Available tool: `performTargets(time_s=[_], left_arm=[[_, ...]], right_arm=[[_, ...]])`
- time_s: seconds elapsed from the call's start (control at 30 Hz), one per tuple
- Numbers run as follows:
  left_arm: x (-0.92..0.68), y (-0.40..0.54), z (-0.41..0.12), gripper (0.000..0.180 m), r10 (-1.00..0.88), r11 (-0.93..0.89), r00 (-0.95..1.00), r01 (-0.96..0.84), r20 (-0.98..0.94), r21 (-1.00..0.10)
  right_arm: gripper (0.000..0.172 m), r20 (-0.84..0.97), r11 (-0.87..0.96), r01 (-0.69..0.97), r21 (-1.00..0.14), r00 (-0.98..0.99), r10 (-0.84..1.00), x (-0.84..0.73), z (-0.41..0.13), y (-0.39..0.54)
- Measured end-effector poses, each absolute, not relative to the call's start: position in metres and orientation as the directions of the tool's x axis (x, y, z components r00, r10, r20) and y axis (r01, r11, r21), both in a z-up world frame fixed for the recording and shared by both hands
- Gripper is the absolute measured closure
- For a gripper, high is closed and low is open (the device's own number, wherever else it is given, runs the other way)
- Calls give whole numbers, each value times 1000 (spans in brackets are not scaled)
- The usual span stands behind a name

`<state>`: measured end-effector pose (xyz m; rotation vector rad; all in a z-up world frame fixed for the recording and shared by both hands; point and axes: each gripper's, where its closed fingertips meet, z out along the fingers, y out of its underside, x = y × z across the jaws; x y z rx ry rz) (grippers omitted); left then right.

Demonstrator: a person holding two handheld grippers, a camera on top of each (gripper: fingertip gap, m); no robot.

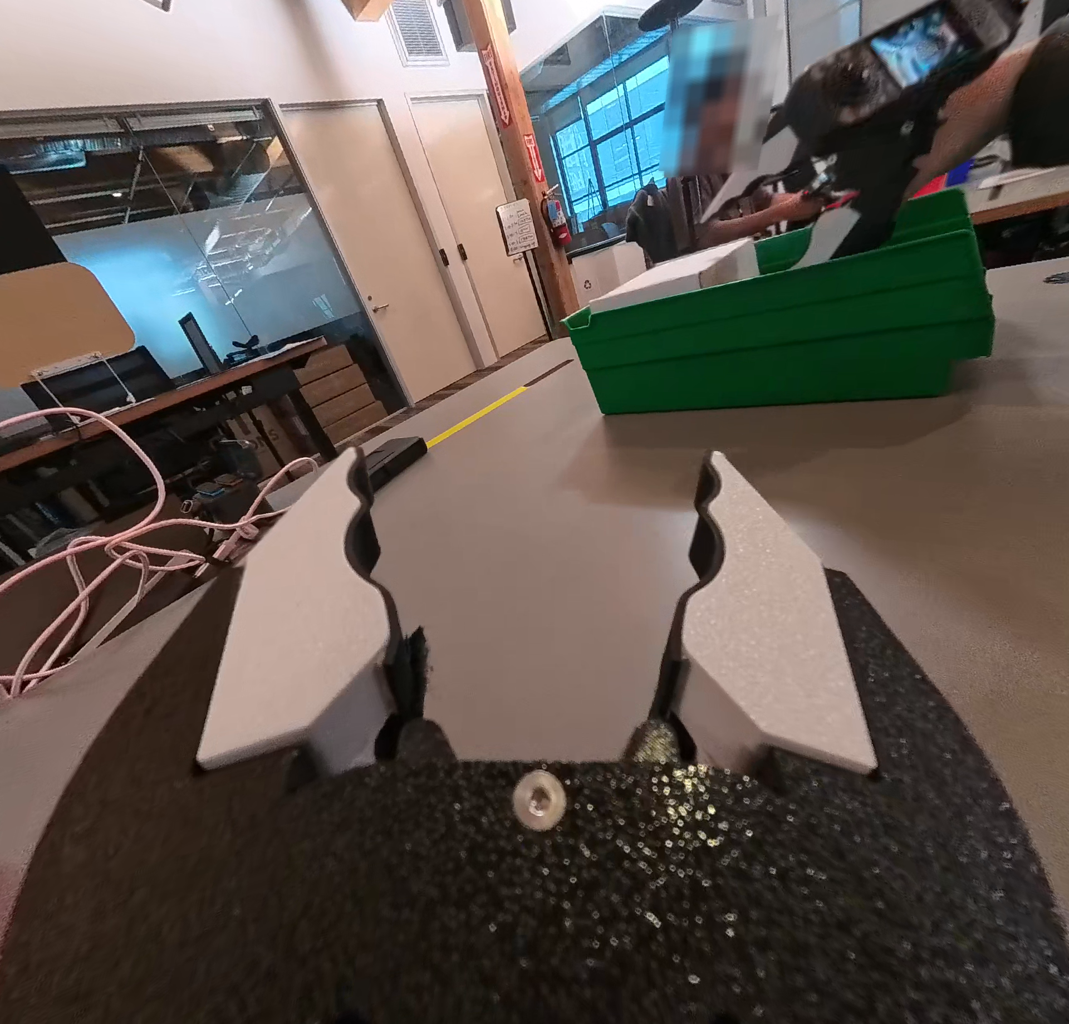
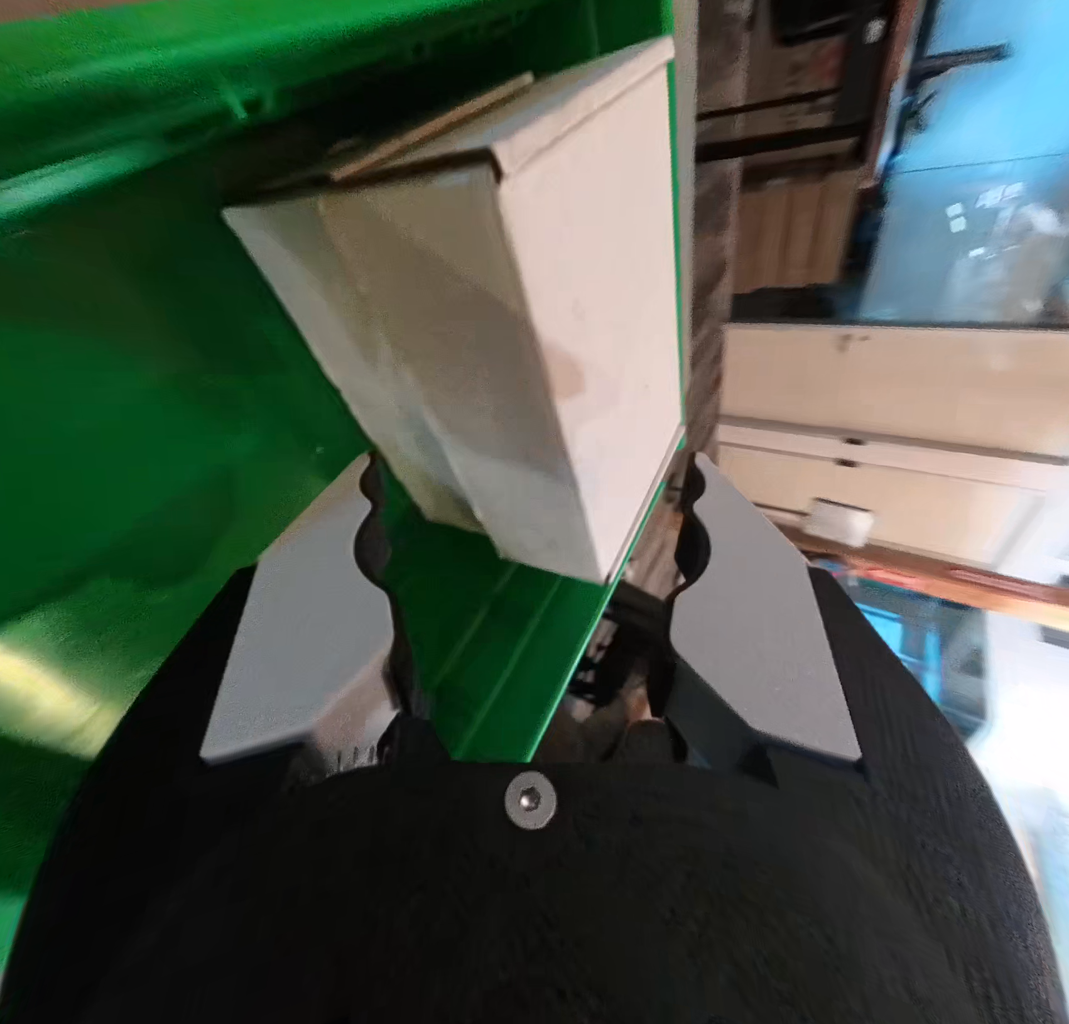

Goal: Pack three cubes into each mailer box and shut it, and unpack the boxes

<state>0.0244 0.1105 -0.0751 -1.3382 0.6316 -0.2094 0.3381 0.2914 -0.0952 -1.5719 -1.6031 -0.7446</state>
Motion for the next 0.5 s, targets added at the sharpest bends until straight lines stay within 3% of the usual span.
performTargets(time_s=[0.07, 0.13, 0.27, 0.5], left_arm=[[26, 111, -77, 71, -497, 231, 814, -208, -299, -950], [28, 112, -78, 70, -502, 225, 811, -212, -300, -951], [28, 111, -79, 71, -500, 232, 807, -226, -315, -946], [18, 110, -81, 72, -491, 212, 818, -220, -299, -952]], right_arm=[[83, 792, 32, 991, -127, 82, 605, 347, -94, 281], [133, 750, 46, 986, -160, 91, 655, 346, -96, 269], [172, 642, 41, 976, -213, 108, 759, 336, -119, 257], [165, 698, -32, 951, -307, 247, 672, 321, -125, 288]])
